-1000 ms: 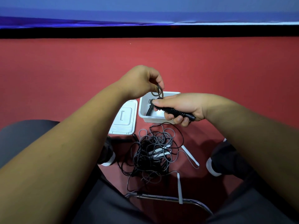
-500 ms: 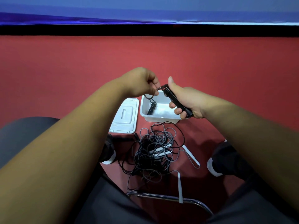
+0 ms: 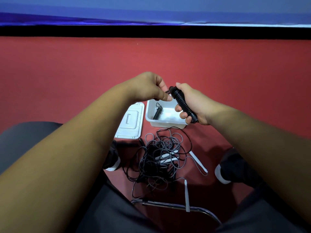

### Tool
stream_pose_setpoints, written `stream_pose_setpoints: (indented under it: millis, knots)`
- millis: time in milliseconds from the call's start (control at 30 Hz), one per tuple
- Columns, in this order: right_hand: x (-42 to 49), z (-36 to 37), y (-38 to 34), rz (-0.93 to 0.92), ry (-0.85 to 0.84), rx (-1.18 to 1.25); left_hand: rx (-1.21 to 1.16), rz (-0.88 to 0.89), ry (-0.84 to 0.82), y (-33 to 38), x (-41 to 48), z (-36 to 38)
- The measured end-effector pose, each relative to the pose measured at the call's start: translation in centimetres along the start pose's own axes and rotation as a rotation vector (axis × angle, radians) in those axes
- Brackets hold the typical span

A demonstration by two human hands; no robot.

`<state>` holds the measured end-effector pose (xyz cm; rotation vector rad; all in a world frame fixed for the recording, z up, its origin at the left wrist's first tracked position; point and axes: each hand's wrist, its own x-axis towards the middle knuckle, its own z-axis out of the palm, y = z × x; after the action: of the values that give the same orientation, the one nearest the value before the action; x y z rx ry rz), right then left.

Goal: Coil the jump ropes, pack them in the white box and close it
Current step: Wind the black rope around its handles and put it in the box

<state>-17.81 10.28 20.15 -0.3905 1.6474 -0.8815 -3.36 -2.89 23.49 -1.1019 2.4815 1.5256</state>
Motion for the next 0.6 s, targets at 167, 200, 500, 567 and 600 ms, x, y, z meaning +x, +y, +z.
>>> stream_pose_setpoints:
  millis: [167, 200, 500, 567, 600]
  knots:
    - [0.15, -0.02, -0.07, -0.002, -0.004, 0.027, 0.019, 0.052, -0.047, 0.18, -0.1, 0.53]
    - [0.12, -0.01, -0.12, -0.003, -0.012, 0.029, 0.049, 0.096, -0.043, 0.25, -0.03, 0.66]
    - [0.56, -0.27, 0.17, 0.007, -0.015, 0.063, 0.052, 0.089, -0.107, 0.36, -0.2, 0.63]
    - [0.8, -0.35, 0.09, 0.007, -0.008, 0.076, -0.079, 0.036, -0.134, 0.3, -0.31, 0.76]
    - [0.87, -0.39, 0.05, 0.004, -0.006, 0.088, -0.161, 0.002, -0.142, 0.26, -0.38, 0.82]
